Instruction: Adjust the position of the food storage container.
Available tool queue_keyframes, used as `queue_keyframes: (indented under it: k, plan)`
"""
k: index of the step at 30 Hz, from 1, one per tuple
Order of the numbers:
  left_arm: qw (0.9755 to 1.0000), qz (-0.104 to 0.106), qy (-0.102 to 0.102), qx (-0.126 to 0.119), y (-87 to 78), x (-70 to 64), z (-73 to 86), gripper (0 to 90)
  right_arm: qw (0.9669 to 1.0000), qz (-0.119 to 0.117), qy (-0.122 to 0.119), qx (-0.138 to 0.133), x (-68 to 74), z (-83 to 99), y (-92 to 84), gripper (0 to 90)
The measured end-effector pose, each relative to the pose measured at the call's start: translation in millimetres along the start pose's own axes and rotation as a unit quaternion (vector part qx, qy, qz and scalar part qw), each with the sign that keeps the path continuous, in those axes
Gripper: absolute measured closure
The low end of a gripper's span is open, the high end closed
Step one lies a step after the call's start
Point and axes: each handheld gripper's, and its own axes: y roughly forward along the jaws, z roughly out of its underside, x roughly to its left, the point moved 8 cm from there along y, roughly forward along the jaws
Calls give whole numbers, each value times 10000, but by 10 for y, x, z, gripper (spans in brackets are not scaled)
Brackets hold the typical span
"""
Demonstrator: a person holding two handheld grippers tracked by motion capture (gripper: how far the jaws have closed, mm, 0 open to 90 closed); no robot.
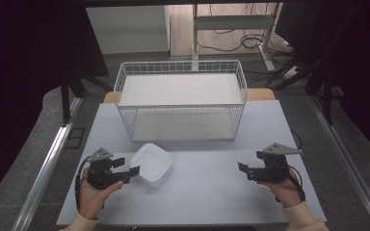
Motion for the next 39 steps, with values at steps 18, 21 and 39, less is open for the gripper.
queue_keyframes:
  k: [18,21,39]
  plan:
    - [10000,-35,82,-11,-18,-33,15,244,9998,34,-31,170,26,137,-14,174]
    - [9999,-79,77,5,-9,-20,26,244,9999,7,-20,165,13,135,-18,194]
    - [9997,-197,-42,105,-90,-25,33,243,9998,98,4,195,-61,148,-40,209]
